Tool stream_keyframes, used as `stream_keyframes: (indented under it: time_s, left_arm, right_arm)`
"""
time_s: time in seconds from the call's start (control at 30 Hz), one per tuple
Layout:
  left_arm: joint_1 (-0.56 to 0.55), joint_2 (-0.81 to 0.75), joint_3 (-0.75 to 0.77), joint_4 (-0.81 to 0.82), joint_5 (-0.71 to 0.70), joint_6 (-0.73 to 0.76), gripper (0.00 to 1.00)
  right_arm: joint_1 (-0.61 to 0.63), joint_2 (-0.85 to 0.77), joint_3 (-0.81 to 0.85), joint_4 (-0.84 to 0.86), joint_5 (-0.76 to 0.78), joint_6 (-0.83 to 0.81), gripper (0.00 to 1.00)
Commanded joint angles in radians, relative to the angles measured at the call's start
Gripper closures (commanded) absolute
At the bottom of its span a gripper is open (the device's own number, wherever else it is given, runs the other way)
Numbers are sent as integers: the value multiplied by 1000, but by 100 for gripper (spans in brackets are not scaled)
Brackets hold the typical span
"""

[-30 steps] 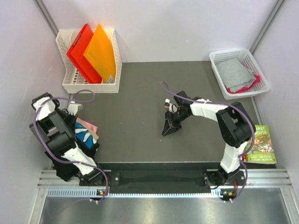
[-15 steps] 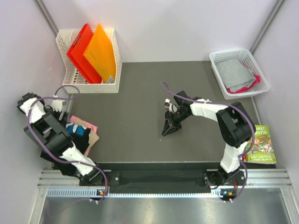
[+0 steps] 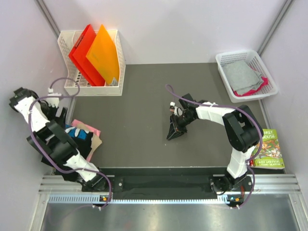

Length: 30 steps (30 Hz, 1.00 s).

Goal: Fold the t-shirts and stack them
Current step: Put the neatly folded tshirt into the corner of the board with the left arm

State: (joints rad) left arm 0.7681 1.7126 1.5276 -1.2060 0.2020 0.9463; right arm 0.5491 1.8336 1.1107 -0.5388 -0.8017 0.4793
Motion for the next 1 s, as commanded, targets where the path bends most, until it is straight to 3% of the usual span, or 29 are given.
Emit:
stream_keyframes:
  time_s: [0.0, 0.07, 0.3, 0.4, 0.6, 0.83, 0.97]
  left_arm:
    - [-13, -62, 248, -228, 192, 67, 1]
    - [-33, -71, 293, -302, 217, 59, 1]
    - [-101, -220, -192, -233, 83, 212, 1]
    - [-92, -180, -276, -222, 25, 206, 1]
    - [-55, -45, -307, -254, 65, 233, 2]
    - [-40, 261, -236, -275, 119, 163, 11]
    - [-47, 193, -184, -302, 128, 180, 9]
  right_arm:
    - [3, -45, 3, 25, -5, -18, 85]
    - [3, -45, 1, 26, -5, -15, 85]
    - [5, -62, -22, 26, 2, -19, 85]
    - [3, -66, -34, 26, 6, -19, 85]
    - [5, -69, -38, 22, 9, -16, 85]
    - [-1, -95, -31, -13, 18, -24, 85]
    - [-15, -128, -34, -27, 21, -34, 85]
